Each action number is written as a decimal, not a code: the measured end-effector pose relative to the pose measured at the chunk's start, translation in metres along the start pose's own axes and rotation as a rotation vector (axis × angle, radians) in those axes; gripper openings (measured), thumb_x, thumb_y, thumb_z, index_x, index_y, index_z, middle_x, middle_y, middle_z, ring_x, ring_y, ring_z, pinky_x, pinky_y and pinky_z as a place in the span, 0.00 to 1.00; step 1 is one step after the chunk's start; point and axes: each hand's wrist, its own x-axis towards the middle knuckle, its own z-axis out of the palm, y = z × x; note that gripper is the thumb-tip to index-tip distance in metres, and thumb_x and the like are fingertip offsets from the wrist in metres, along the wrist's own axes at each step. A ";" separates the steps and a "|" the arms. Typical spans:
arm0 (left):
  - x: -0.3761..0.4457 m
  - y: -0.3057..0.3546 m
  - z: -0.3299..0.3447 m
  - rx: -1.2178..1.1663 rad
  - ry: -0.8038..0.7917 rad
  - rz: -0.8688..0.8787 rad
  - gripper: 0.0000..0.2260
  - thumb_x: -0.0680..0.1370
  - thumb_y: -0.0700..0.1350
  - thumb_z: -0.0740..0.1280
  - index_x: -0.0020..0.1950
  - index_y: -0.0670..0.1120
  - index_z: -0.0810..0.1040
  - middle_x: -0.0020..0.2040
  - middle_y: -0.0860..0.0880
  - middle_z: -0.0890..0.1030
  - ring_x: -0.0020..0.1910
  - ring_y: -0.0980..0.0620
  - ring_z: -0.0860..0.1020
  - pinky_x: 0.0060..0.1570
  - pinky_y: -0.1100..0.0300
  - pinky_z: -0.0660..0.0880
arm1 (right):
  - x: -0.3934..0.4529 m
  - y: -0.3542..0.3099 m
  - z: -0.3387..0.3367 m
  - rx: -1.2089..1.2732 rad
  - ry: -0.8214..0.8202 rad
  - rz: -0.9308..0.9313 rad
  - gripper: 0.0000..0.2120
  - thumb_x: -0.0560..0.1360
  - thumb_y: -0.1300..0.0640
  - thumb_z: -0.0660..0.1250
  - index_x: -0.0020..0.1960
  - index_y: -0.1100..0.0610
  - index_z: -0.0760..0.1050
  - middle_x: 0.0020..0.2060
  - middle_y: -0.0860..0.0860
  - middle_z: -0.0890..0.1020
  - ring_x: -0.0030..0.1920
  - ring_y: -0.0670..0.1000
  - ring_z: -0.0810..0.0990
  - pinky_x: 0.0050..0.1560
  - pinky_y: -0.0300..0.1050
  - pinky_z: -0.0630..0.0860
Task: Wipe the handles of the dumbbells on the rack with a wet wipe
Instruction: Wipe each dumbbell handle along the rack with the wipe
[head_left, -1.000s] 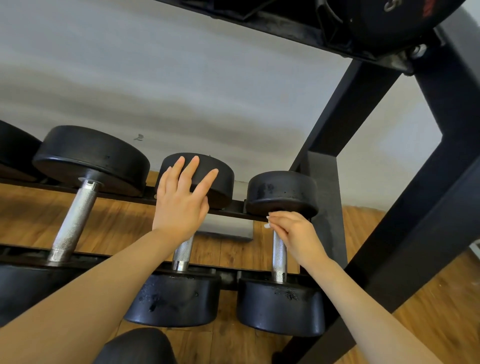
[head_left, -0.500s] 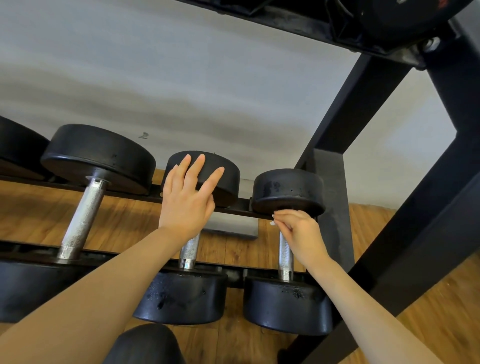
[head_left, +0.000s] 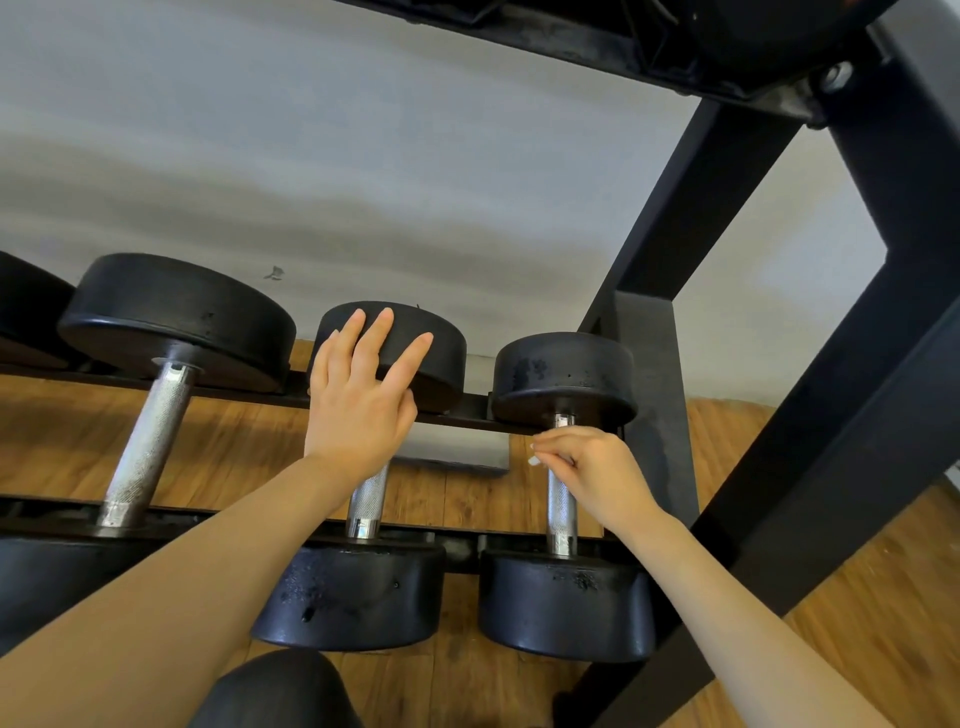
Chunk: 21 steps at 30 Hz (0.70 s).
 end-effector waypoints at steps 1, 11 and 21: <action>0.000 0.000 0.000 -0.002 -0.004 -0.003 0.30 0.75 0.44 0.72 0.75 0.51 0.65 0.74 0.38 0.66 0.74 0.35 0.60 0.71 0.38 0.57 | 0.002 0.001 0.000 0.001 0.013 0.006 0.07 0.75 0.60 0.70 0.52 0.56 0.84 0.51 0.49 0.85 0.54 0.48 0.82 0.60 0.45 0.76; -0.001 -0.001 -0.003 -0.002 -0.048 0.005 0.28 0.77 0.52 0.69 0.75 0.52 0.65 0.75 0.39 0.63 0.75 0.36 0.58 0.72 0.39 0.55 | 0.001 -0.004 -0.001 0.121 0.005 0.114 0.09 0.75 0.60 0.70 0.54 0.55 0.83 0.52 0.48 0.84 0.55 0.44 0.80 0.62 0.39 0.73; 0.000 0.002 -0.008 0.000 -0.098 -0.015 0.23 0.81 0.54 0.62 0.75 0.52 0.66 0.76 0.39 0.64 0.76 0.37 0.59 0.72 0.40 0.56 | -0.005 -0.011 -0.005 -0.115 0.015 0.088 0.10 0.79 0.56 0.65 0.56 0.59 0.80 0.51 0.51 0.76 0.44 0.49 0.79 0.47 0.44 0.79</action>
